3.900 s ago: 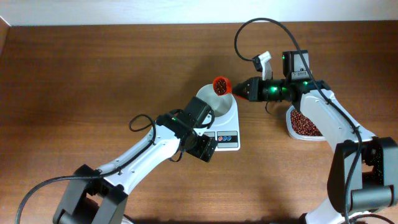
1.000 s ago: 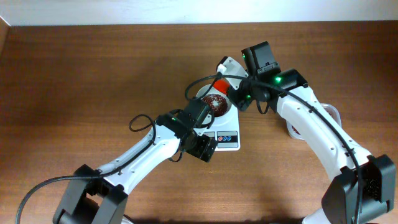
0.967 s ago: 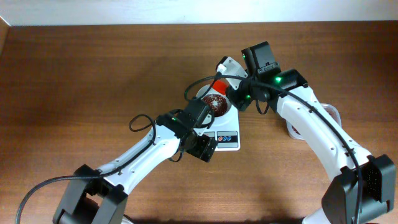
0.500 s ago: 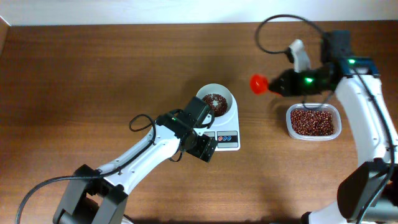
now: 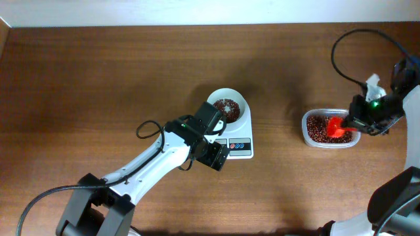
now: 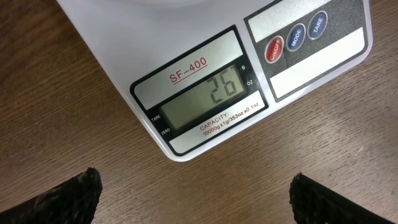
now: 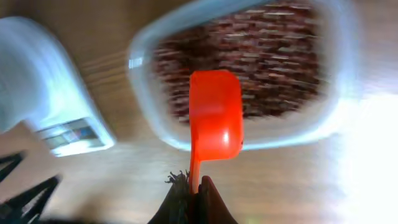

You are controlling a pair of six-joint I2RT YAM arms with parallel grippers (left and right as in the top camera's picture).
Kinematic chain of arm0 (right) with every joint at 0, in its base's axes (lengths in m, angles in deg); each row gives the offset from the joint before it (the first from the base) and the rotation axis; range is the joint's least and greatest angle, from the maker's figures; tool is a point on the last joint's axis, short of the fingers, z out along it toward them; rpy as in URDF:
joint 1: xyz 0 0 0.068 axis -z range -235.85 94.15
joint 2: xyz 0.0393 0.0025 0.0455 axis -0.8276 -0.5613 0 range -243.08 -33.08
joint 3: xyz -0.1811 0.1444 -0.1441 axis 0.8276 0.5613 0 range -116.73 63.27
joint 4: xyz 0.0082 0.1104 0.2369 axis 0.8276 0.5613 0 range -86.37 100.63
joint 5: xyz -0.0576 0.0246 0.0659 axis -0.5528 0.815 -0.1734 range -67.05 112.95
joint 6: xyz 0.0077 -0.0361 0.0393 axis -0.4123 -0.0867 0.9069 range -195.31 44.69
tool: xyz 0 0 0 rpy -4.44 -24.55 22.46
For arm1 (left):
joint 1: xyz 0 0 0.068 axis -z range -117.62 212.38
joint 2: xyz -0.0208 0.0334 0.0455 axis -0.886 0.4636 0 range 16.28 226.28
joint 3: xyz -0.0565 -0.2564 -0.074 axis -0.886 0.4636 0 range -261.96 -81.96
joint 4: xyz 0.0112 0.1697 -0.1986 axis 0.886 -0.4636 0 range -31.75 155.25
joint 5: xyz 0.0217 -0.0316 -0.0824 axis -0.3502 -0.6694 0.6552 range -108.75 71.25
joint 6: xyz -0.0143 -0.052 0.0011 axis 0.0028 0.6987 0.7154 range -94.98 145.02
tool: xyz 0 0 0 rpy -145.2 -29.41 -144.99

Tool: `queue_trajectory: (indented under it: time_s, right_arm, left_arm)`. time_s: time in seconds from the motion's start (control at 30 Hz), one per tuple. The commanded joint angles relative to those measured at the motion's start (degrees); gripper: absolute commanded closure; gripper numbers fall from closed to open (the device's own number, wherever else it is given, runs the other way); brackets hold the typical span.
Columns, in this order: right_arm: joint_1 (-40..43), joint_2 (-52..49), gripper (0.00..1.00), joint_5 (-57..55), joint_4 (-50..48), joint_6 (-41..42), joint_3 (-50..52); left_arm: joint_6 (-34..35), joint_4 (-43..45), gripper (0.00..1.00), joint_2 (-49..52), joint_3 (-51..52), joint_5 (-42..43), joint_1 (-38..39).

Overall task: Scoop item into bowl and weigh 50g on scale
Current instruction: 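Move the empty scoop back to the bean tub, then scoop more red beans from the tub with the right gripper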

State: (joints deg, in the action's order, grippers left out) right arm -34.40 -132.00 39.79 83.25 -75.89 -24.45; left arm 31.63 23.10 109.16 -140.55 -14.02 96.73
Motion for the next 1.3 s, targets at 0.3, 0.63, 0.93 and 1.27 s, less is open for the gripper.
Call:
queue_trajectory:
  time_s: [0.3, 0.63, 0.93, 1.27]
  right_arm:
    - [-3.13, -0.90, 0.96, -9.33, -11.78, 5.51, 9.99]
    - [0.85, -0.90, 0.96, 8.74, -15.98, -0.72, 11.56]
    - [9.38, -0.96, 0.96, 17.44, -16.00, -5.20, 12.76]
    - [9.99, -1.97, 0.96, 7.76, -19.96, -3.65, 16.65]
  left_arm:
    - [-0.72, 0.13, 0.01, -1.18, 0.37, 0.85, 0.28]
    - [-0.70, 0.13, 0.01, -1.18, 0.37, 0.83, 0.26]
    - [-0.72, 0.13, 0.01, -1.18, 0.37, 0.83, 0.26]
    - [-0.70, 0.13, 0.01, -1.18, 0.37, 0.83, 0.28]
